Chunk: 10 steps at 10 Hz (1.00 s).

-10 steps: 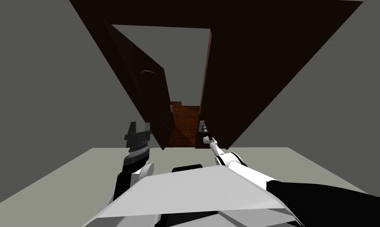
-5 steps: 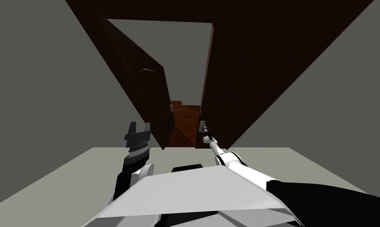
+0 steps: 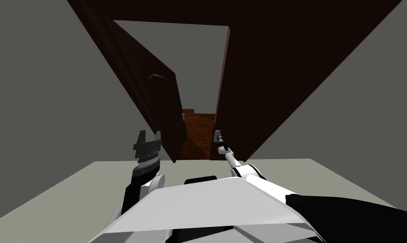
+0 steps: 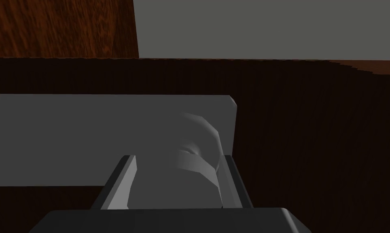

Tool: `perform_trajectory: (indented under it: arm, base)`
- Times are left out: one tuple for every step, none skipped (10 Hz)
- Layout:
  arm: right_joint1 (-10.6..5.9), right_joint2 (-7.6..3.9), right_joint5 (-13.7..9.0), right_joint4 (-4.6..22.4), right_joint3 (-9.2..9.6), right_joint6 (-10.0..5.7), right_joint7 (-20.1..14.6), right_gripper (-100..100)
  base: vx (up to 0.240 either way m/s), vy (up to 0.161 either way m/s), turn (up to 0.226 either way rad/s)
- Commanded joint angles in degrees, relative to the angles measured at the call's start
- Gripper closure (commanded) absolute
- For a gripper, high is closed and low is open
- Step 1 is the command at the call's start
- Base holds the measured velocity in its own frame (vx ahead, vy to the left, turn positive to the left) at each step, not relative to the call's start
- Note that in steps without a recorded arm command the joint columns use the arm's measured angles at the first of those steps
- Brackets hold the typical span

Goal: Push the door open

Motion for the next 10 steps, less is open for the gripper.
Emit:
perform_trajectory:
  arm:
    - [-1.33, -0.73, -0.2, 1.6, -0.54, -1.41, -0.1, 100]
    - [-1.24, -1.01, -0.4, 1.7, -1.14, -1.47, 0.1, 100]
    - [-1.24, -1.01, -0.4, 1.7, -1.14, -1.47, 0.1, 100]
    - [-1.14, -1.31, -0.7, 1.9, -1.78, -1.53, 0.4, 100]
    - [-1.06, -1.54, -0.9, 2.0, -2.27, -1.57, 0.6, 100]
    - [-0.99, -1.77, -1.1, 2.1, -2.76, -1.62, 0.7, 100]
    - [-0.90, -2.02, -1.3, 2.2, -3.29, -1.67, 0.9, 100]
    - [-0.82, -2.28, -1.5, 2.4, -3.82, -1.72, 1.1, 100]
    - [-0.82, -2.28, -1.5, 2.4, -3.82, -1.72, 1.1, 100]
    - [-0.65, -2.81, -2.0, 2.6, -4.95, -1.83, 1.5, 100]
  base:
    - [0.132, 0.050, -0.025]
    - [0.152, 0.059, -0.027]
    - [0.129, 0.031, -0.032]
    - [0.149, 0.024, -0.020]
    - [0.190, 0.053, -0.035]
    - [0.210, 0.069, -0.064]
    - [0.201, 0.064, -0.049]
    - [0.205, 0.065, -0.057]
    - [0.123, 0.038, -0.034]
    - [0.154, 0.066, -0.038]
